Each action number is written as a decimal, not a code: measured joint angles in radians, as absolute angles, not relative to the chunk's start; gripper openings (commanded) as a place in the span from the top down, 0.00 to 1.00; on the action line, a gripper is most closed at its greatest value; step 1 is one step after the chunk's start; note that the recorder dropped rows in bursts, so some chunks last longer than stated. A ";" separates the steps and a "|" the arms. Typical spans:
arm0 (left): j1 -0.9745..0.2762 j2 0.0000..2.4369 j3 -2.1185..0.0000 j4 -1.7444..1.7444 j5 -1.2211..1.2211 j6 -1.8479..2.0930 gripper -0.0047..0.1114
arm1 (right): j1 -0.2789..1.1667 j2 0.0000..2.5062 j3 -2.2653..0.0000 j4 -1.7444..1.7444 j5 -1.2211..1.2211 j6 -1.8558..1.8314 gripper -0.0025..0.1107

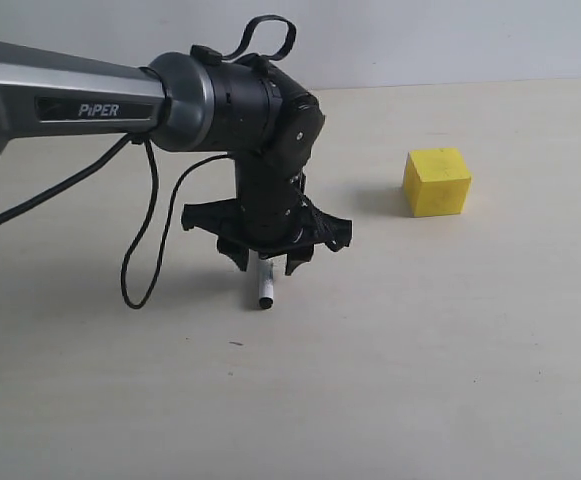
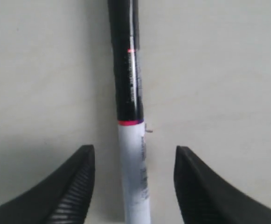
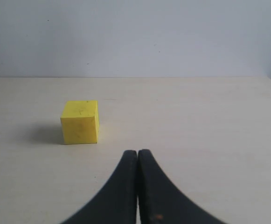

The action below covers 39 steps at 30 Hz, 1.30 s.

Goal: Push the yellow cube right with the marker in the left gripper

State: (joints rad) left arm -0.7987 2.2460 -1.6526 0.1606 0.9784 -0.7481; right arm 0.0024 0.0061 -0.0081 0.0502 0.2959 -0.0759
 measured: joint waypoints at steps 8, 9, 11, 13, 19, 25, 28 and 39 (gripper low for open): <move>-0.799 2.152 -1.653 0.161 0.906 -0.687 0.96 | 0.002 0.006 -0.008 0.050 0.296 -0.076 0.98; -0.799 2.139 -1.653 0.161 0.901 -0.686 0.96 | 0.002 0.006 -0.008 0.050 0.296 -0.076 0.98; -0.799 2.119 -1.653 0.161 0.897 -0.673 0.96 | 0.002 0.006 -0.008 0.050 0.296 -0.076 0.98; -0.799 2.098 -1.651 0.161 0.891 -0.641 0.96 | 0.002 0.006 -0.008 0.050 0.296 -0.076 0.98; -0.799 2.011 -1.541 0.164 0.781 -0.581 0.96 | 0.002 0.006 -0.008 0.050 0.296 -0.076 0.98; -0.792 1.890 -1.324 0.171 0.550 -0.478 0.96 | 0.002 0.006 -0.008 0.050 0.296 -0.076 0.98; -0.767 1.823 -1.213 0.171 0.441 -0.447 0.96 | 0.002 0.006 -0.008 0.050 0.296 -0.076 0.98; -0.592 1.509 -0.811 0.171 0.067 -0.426 0.96 | 0.002 0.006 -0.008 0.050 0.296 -0.076 0.98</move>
State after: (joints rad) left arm -0.5923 1.5092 -0.8106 0.1711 0.0666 -0.4265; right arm 0.0024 0.0061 -0.0081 0.0502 0.2959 -0.0759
